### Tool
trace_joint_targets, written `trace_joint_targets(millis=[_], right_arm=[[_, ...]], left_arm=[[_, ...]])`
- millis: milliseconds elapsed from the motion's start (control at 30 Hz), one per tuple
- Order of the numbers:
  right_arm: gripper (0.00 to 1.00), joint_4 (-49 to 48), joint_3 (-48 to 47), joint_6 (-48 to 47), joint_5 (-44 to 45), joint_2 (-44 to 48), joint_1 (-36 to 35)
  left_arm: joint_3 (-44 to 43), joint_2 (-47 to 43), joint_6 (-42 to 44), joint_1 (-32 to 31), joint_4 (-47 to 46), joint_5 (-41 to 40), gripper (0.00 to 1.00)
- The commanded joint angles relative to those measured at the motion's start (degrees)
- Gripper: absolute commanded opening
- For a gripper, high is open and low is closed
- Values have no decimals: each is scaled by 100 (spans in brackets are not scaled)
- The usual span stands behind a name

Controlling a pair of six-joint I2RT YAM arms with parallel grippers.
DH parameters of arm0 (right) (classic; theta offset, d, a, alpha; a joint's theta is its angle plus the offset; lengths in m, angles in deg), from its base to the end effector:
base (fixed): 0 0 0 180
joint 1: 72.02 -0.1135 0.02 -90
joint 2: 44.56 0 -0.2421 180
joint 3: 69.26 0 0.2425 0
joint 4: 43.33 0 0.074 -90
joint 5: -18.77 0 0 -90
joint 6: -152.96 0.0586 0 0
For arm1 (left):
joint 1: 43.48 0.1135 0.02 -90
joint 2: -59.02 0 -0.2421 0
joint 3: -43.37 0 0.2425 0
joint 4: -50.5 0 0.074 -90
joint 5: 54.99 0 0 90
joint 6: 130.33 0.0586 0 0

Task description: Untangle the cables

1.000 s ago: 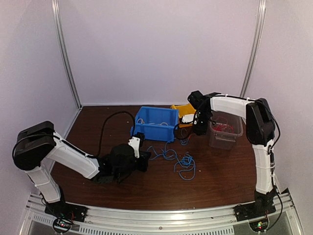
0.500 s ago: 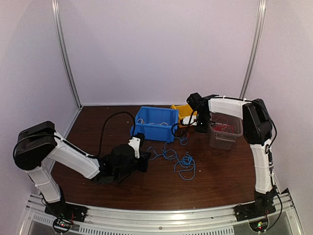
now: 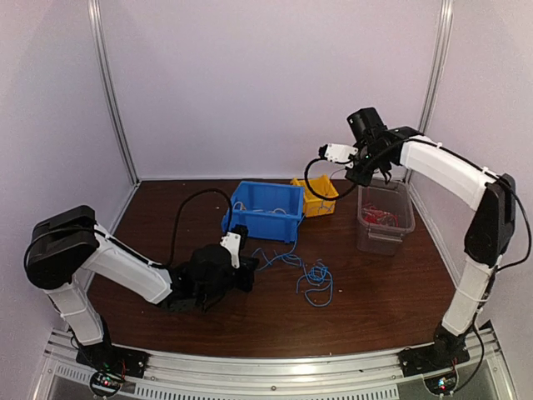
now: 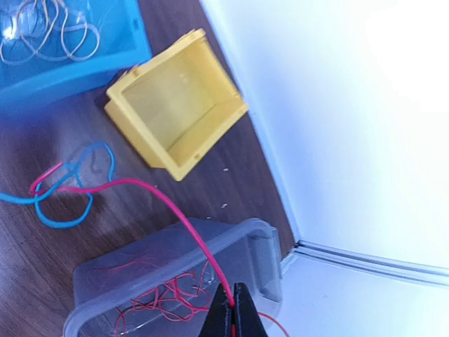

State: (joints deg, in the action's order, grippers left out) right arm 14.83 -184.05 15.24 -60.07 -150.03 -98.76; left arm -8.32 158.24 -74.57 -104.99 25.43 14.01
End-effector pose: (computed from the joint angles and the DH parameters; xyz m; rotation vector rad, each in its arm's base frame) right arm 0.3716 0.1745 0.2871 -1.4050 1.9970 -0.4012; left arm 0.1813 -0.2901 0.1244 0.2300 1.9971 -0.7414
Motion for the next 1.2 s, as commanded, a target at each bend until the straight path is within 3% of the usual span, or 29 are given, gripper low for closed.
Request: trace_joint_targets(millis=[0,333,600,800,933,1067,1167], right_arm=[[0,-128,72,-34,69,697,38],[0,-827,499,-410,246,1648,816],[0,-976,442,-158,133,1147,1728],[0,-1023,579,333,-409,1018,1977],[0,-1130,633,622,-727,899,2277],[0,-923,728,857,-1633,852,2351],[0,-801,827,1312,-2275,747,2324]], left_arm=[[-173,158,-21,-12,-180,-26,0],[188,-104,-273,-18,32,-218,0],[1078,-1624,-766,8,1534,-1146,0],[992,-2099,-814,8,2236,-1452,0],[943,-2643,-1532,8,3601,-2435,0],[1456,-3430,-485,8,2861,-1993,0],[1339,-3377,-41,8,2568,-1590,0]])
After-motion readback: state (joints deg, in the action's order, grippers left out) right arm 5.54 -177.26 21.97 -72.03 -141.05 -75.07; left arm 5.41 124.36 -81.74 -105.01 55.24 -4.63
